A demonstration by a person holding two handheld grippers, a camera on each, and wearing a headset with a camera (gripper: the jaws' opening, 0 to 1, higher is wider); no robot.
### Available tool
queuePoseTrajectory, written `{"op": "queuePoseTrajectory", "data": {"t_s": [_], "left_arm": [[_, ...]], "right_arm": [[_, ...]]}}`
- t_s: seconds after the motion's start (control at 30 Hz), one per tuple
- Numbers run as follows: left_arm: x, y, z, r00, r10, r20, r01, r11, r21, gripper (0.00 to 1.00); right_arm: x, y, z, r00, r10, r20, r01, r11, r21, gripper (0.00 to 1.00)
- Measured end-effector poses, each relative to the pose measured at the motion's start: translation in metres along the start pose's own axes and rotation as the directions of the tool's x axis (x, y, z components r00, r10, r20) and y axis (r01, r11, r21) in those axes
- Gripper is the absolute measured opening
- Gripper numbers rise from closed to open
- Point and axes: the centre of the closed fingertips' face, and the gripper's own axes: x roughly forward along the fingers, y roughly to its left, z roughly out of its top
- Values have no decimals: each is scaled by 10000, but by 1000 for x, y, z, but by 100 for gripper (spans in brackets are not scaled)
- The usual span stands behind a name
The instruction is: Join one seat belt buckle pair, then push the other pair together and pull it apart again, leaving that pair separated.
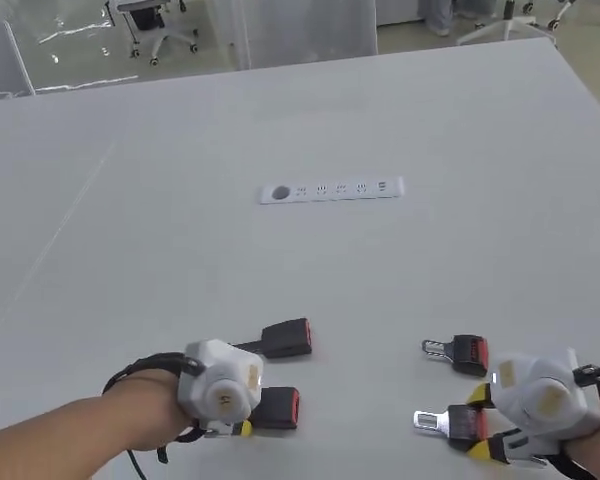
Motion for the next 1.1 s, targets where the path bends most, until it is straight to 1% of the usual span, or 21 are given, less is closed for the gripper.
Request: {"op": "queuePoseTrajectory", "data": {"t_s": [0.17, 0.37, 0.57, 0.73, 0.93, 1.1], "left_arm": [[0, 0, -1, 9999, -106, -110, 108, 9998, 157, 30], [0, 0, -1, 9997, -211, -111, 213, 9997, 155, 30], [-1, 0, 0, 9994, -289, -209, 294, 9993, 232, 30], [-1, 0, 0, 9994, -290, -192, 295, 9993, 234, 30], [-1, 0, 0, 9996, -236, -174, 239, 9996, 169, 30], [0, 0, -1, 9995, -186, -248, 190, 9997, 176, 30]], "right_arm": [[0, 0, 1, 9998, 34, 174, -33, 10000, -20, 33], [0, 0, 1, 9995, -19, 314, 22, 10000, -93, 33], [3, -1, 7, 9982, -255, 545, 242, 9994, 252, 33], [14, 2, 27, 9955, -526, 784, 485, 9974, 530, 33], [28, 6, 51, 9925, -579, 1079, 526, 9973, 513, 33], [40, 7, 70, 9878, -663, 1410, 575, 9962, 653, 33]]}}
